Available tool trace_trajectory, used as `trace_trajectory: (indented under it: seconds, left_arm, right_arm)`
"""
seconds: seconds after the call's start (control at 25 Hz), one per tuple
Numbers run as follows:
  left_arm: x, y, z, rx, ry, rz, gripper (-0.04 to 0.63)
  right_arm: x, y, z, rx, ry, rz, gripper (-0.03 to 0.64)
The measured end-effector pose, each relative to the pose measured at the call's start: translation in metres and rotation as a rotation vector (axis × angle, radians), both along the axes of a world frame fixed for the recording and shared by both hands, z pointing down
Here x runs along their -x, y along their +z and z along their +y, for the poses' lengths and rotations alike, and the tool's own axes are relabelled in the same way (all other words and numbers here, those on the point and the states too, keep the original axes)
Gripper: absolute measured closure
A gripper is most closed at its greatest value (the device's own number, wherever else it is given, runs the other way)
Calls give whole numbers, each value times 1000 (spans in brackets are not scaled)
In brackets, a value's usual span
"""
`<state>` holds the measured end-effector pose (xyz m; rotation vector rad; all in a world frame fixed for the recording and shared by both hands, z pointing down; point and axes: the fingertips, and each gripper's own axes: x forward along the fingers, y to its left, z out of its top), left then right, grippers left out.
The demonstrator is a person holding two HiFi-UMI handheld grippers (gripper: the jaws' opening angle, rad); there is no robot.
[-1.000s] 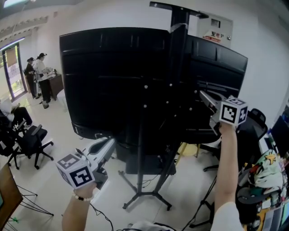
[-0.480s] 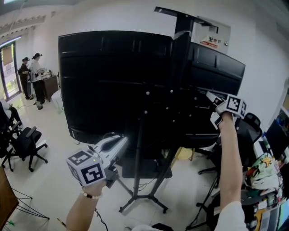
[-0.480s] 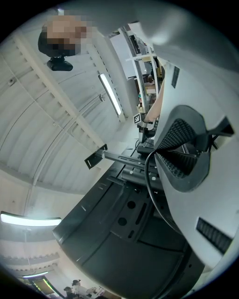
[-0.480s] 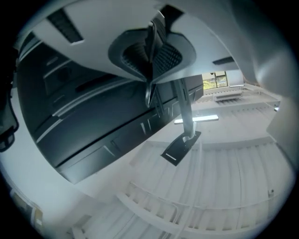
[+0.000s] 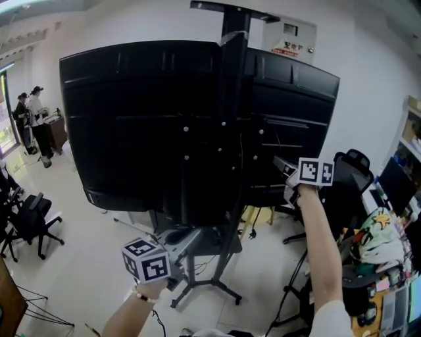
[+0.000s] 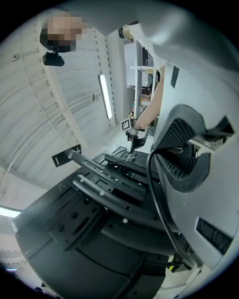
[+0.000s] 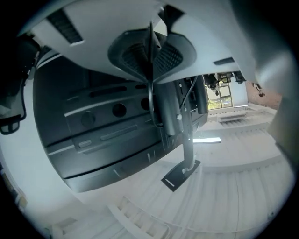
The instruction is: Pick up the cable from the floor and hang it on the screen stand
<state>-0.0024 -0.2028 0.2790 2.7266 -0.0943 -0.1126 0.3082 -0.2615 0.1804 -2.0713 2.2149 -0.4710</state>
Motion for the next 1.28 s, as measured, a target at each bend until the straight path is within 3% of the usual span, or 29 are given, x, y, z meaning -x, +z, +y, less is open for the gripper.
trace_trajectory:
  seconds: [0.24,0.32,0.48,0.56,0.68,0.8,0.92,1.0,1.28]
  left_arm:
    - [-44,42,30,90,-87,-32,563]
    - [-54,53,42,165,-82,1,472]
    - [-61,78,67,267,-114,44,472]
    - [-63,89,84,312,-131,53,472]
    - [-71,103,118,353,-138,71,482]
    - [-81,126,147,363,-174,37,482]
    - [-91,137,172,385,-196,38,486]
    - [-94,131,188,367,-199,51,595]
    - [-91,129,220,293,-236,-16,595]
  right_arm:
    - [6,8,20,-29,-11,161,537]
    - [13,11,30,-42,-23,194,383]
    - [42,23,81,-122,-82,216,386]
    - [57,35,117,-146,-114,210,434]
    - [74,65,170,-162,-174,154,520]
    - [79,106,215,-159,-222,63,612]
    - [80,148,246,-139,-257,-61,613]
    - [85,170,260,-110,-252,-119,613]
    - [112,240,293,-14,-219,-245,614]
